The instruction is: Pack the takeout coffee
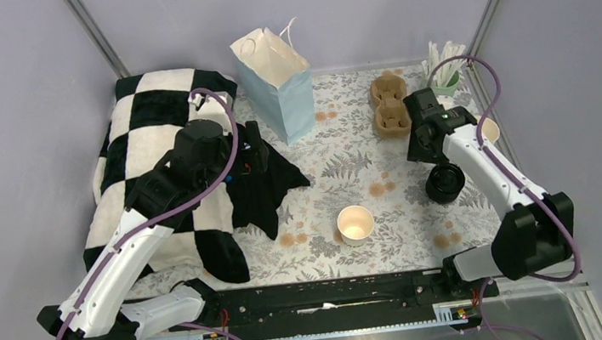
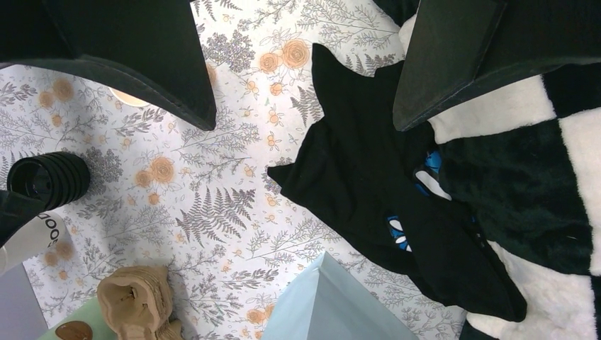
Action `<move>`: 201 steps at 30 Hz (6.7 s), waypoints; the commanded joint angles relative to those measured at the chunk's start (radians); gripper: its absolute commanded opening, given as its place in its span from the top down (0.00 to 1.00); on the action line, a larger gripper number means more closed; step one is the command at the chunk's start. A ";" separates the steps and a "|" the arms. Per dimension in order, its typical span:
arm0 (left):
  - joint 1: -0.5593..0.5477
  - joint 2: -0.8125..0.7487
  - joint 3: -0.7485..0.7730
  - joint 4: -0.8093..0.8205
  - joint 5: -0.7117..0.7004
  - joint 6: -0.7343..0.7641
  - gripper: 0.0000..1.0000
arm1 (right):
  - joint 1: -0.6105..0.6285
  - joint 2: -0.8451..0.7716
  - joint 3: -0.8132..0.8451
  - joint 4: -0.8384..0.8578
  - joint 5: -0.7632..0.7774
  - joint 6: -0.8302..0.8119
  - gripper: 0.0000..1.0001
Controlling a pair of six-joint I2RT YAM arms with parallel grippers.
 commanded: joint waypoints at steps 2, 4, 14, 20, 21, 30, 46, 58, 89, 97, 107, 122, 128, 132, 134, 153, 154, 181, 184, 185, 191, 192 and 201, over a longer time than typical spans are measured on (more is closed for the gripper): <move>-0.002 -0.002 0.033 0.037 0.028 0.014 0.01 | -0.137 0.031 -0.027 0.011 -0.077 -0.035 0.41; -0.004 0.000 0.029 0.036 0.030 0.013 0.01 | -0.161 0.034 -0.045 0.026 -0.094 -0.033 0.38; -0.004 0.019 0.035 0.043 0.057 0.024 0.01 | -0.225 0.139 -0.048 0.109 -0.151 -0.039 0.45; -0.003 0.016 0.034 0.041 0.060 0.024 0.01 | -0.229 0.174 -0.057 0.130 -0.159 -0.017 0.53; -0.003 0.016 0.034 0.041 0.059 0.025 0.01 | -0.229 0.178 -0.059 0.132 -0.158 -0.014 0.55; -0.004 0.017 0.031 0.041 0.062 0.027 0.01 | -0.229 0.176 -0.076 0.133 -0.146 -0.006 0.60; -0.004 0.028 0.036 0.041 0.076 0.029 0.01 | -0.229 0.130 -0.097 0.113 -0.129 -0.015 0.61; -0.003 0.023 0.034 0.041 0.082 0.029 0.01 | -0.229 0.124 -0.112 0.120 -0.124 -0.021 0.69; -0.003 0.064 0.062 0.043 0.134 0.015 0.01 | -0.222 -0.049 0.066 0.080 -0.708 -0.144 0.87; 0.001 0.137 0.151 0.090 0.431 -0.141 0.01 | -0.027 -0.088 0.031 0.735 -1.251 0.520 0.87; 0.070 0.115 0.127 0.366 0.715 -0.527 0.01 | 0.119 -0.116 -0.023 1.342 -1.219 0.965 0.86; 0.120 0.031 -0.111 0.792 0.807 -0.875 0.01 | 0.133 -0.129 -0.032 1.529 -1.244 1.128 0.85; 0.119 0.057 -0.129 0.852 0.828 -0.914 0.01 | 0.145 -0.113 -0.024 1.536 -1.251 1.133 0.86; 0.119 0.071 -0.125 0.854 0.829 -0.911 0.01 | 0.151 -0.109 -0.028 1.538 -1.251 1.131 0.86; 0.118 0.078 -0.121 0.848 0.833 -0.910 0.01 | 0.154 -0.108 -0.032 1.544 -1.249 1.133 0.85; 0.119 0.095 -0.106 0.829 0.845 -0.898 0.06 | 0.171 -0.096 -0.053 1.561 -1.229 1.131 0.86; 0.119 0.098 -0.104 0.826 0.845 -0.896 0.07 | 0.173 -0.096 -0.053 1.560 -1.228 1.131 0.86; 0.118 0.142 0.062 0.382 0.730 -0.658 0.32 | 0.085 -0.173 0.047 0.803 -1.131 0.662 0.15; 0.087 0.161 0.129 0.217 0.631 -0.547 0.33 | -0.052 -0.167 0.202 0.189 -0.930 0.316 0.11; 0.058 0.177 0.161 0.148 0.577 -0.490 0.33 | -0.067 -0.147 0.272 0.034 -0.819 0.198 0.10; -0.257 0.368 0.387 -0.156 0.228 -0.345 0.33 | -0.070 -0.144 0.321 -0.261 -0.422 -0.167 0.08; -0.314 0.393 0.424 -0.197 0.175 -0.330 0.33 | -0.070 -0.157 0.296 -0.263 -0.416 -0.193 0.08; -0.576 0.642 0.524 -0.371 -0.077 -0.261 0.28 | -0.070 -0.319 0.088 -0.182 -0.388 -0.166 0.00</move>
